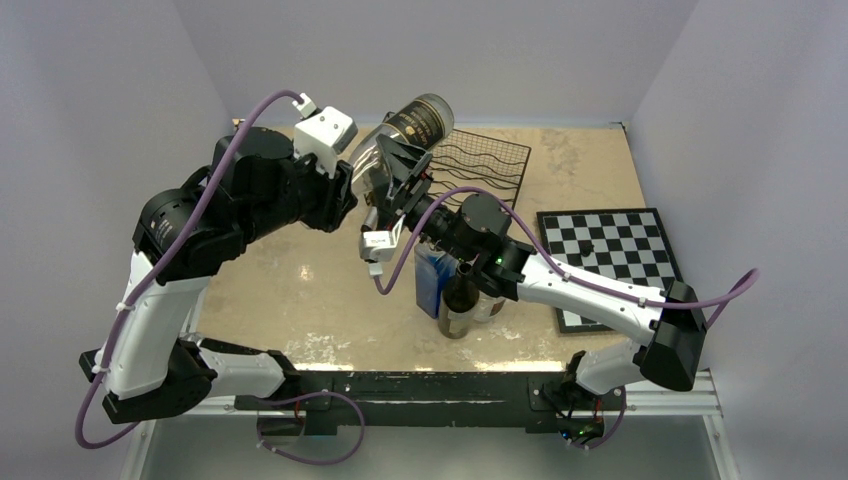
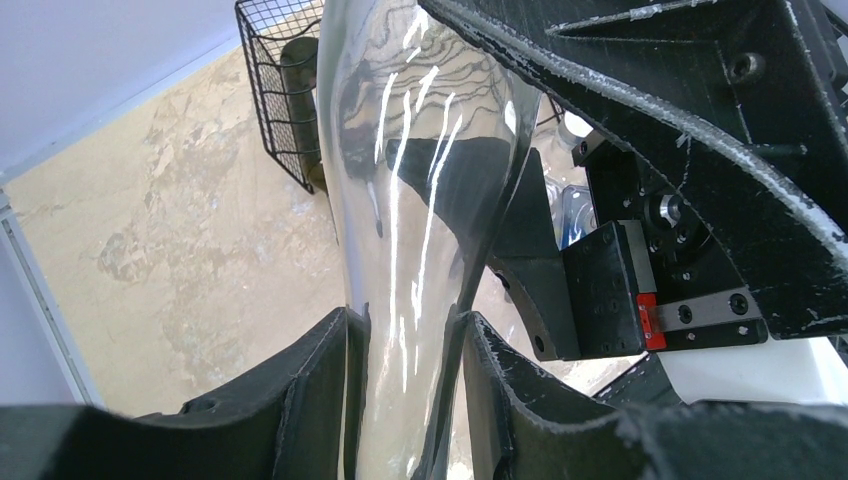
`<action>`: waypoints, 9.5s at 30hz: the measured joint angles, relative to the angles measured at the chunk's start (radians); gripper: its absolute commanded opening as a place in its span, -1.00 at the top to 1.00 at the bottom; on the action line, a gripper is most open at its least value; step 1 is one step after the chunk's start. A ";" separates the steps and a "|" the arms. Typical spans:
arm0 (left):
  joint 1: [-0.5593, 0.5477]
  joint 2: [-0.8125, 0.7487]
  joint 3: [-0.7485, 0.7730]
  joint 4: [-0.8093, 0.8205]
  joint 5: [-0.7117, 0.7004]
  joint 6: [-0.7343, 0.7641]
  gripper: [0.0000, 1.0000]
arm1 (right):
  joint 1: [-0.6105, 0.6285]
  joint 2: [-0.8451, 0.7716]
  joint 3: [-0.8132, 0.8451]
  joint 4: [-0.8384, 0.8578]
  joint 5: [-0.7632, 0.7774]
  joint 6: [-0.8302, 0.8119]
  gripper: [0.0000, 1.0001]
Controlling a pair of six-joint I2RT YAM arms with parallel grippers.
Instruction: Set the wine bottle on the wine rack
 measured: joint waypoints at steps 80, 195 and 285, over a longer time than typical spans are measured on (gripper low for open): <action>0.354 0.262 -0.813 1.316 0.039 -0.039 1.00 | -0.340 -0.508 0.035 -0.752 0.385 1.407 -0.97; 0.023 -0.234 -1.051 0.989 0.541 0.024 -0.98 | -0.345 -0.476 0.145 -1.137 -0.131 1.575 -0.97; -0.278 -0.143 -0.386 0.669 -0.366 0.035 1.00 | -0.185 -0.252 0.106 -0.647 -0.325 1.594 -0.97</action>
